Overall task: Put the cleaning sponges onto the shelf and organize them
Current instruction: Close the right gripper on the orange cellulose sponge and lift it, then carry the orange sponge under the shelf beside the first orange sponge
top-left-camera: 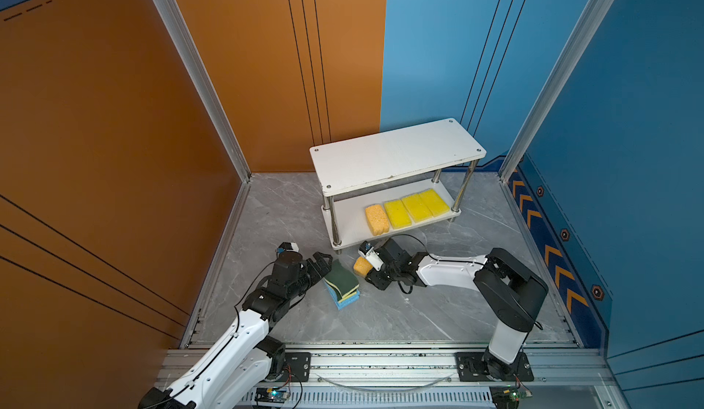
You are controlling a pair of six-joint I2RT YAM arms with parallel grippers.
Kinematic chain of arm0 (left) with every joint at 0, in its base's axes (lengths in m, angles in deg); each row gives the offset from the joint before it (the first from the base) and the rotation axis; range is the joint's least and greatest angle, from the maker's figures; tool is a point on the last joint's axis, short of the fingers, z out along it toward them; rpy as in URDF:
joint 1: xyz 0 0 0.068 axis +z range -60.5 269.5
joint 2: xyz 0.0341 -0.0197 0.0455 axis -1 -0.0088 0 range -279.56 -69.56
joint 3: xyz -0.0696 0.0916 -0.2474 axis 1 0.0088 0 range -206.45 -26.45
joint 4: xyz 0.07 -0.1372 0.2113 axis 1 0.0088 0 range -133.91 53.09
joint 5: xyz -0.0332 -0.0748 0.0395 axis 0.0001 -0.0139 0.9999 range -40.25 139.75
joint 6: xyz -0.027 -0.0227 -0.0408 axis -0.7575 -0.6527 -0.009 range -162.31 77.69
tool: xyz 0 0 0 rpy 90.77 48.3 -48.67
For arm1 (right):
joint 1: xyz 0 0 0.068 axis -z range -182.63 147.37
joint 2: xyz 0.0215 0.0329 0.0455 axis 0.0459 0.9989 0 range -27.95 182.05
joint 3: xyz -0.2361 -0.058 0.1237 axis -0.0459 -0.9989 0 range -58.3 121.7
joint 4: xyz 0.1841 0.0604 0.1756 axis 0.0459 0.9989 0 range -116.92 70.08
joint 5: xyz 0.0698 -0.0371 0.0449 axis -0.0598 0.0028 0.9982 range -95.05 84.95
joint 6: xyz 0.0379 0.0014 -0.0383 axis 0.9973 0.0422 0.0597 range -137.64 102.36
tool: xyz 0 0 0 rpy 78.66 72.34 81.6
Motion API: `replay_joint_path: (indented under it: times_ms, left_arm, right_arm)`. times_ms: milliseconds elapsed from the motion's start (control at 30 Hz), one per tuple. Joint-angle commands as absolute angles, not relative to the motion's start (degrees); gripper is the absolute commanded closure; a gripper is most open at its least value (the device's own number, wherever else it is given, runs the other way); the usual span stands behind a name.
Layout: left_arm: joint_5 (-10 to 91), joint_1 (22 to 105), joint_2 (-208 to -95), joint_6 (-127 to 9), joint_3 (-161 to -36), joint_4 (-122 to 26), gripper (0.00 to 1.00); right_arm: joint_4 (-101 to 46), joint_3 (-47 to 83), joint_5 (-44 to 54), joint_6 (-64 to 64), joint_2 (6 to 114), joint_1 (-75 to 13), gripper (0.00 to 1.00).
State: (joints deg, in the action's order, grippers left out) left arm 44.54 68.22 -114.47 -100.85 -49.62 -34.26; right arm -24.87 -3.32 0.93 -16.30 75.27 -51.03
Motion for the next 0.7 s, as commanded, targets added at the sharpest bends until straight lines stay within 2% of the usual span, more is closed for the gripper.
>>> replay_joint_path:
  times_ms: [0,167,267,300,367,667]
  left_arm:
    - [43.8,68.8,-114.6,-100.9,-49.0,-35.3,0.02]
    - [43.7,68.8,-114.5,-101.0,-48.9,-35.5,0.02]
    - [43.7,68.8,-114.6,-101.0,-49.0,-35.5,0.02]
    - [43.7,68.8,-114.7,-100.9,-49.1,-35.5,0.02]
    - [43.8,68.8,-114.6,-100.9,-49.1,-35.6,0.02]
    - [43.0,68.8,-115.7,-100.8,-49.4,-36.4,0.02]
  right_arm:
    - [-23.1,-2.6,2.1,-14.2,73.8,-50.3,0.53]
    - [-22.0,-2.4,0.6,-14.2,72.7,-50.4,0.57]
    - [-21.3,-2.1,-0.6,-13.8,71.2,-50.3,0.64]
    - [-21.2,-2.1,-0.9,-13.5,70.5,-50.3,0.73]
    - [-21.1,-2.2,-1.4,-13.3,69.3,-50.2,1.00]
    - [-18.4,-0.8,-5.3,-10.5,64.8,-50.3,1.00]
